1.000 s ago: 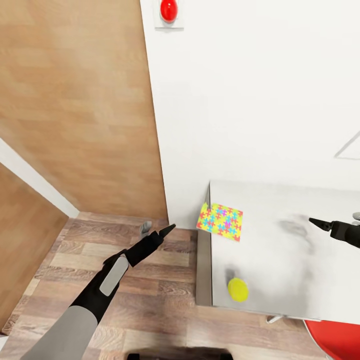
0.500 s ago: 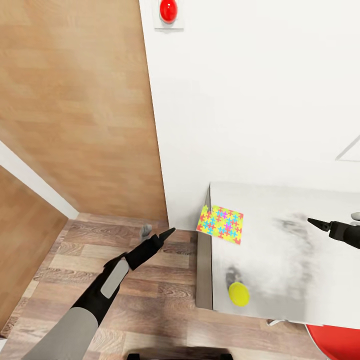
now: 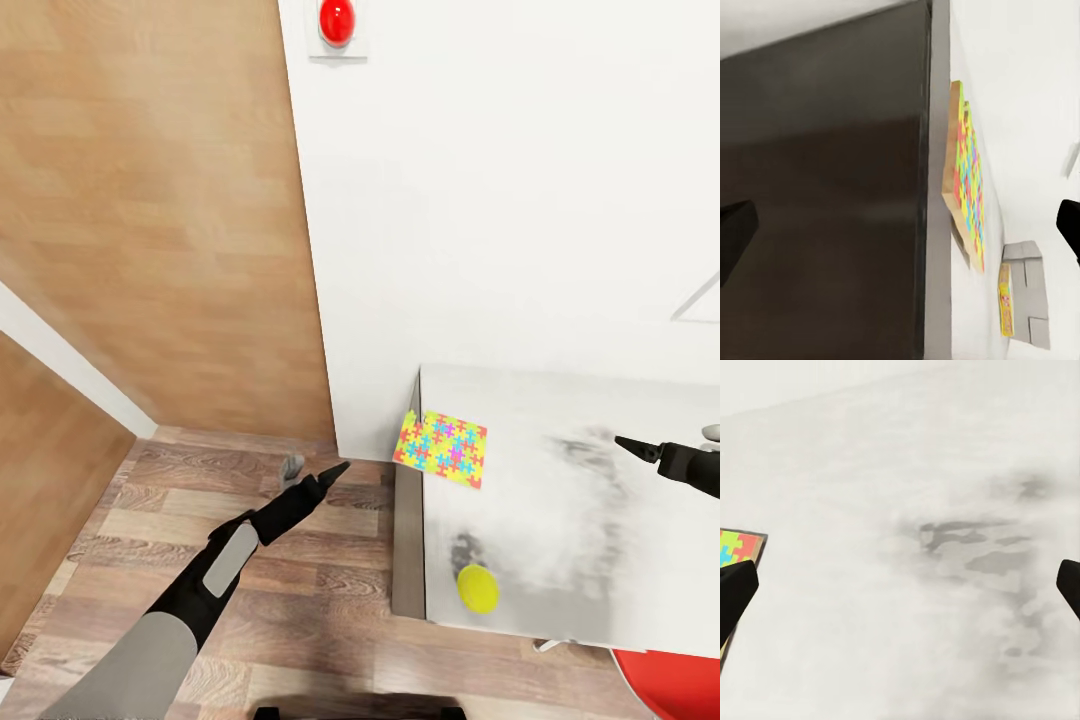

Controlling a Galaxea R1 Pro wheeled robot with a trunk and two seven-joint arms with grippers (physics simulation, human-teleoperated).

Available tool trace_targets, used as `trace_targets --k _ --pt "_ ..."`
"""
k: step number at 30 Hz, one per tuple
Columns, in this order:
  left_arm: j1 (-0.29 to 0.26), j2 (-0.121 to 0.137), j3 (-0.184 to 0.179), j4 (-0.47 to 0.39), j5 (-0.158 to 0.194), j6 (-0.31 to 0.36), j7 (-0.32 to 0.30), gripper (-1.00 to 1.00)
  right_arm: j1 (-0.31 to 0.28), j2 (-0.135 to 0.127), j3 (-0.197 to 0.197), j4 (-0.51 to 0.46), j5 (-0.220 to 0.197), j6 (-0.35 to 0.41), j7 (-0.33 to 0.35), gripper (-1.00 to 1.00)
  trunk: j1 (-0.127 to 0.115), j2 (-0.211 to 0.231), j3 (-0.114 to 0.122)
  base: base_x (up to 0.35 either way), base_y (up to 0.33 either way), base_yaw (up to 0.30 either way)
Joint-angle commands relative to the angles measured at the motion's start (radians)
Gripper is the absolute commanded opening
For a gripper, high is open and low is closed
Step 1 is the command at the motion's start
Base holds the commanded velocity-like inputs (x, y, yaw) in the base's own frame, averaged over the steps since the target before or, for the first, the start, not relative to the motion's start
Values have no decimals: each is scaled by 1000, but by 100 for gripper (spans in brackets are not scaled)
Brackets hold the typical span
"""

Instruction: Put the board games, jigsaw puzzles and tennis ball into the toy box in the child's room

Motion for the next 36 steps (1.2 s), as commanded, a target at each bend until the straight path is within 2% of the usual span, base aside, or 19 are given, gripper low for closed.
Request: trace_targets --k 1,11,19,27,36 --pt "-3 1 0 4 10 9 0 100 -1 0 -1 -1 10 4 11 100 1 -2 -1 1 0 0" --pt "-14 7 4 33 11 10 -1 100 -1 9 -1 -1 10 4 12 100 1 -2 -1 0 0 0" --pt "-19 0 -1 43 10 10 3 100 -1 18 0 -1 10 5 12 100 1 -2 -1 1 0 0" --pt "-20 -2 -3 46 6 4 3 100 -1 21 -1 -1 10 5 12 100 1 -2 -1 121 15 0" --pt "-19 -5 -3 47 -39 -19 4 100 -1 21 -1 -1 10 5 12 100 1 -2 -1 145 7 0"
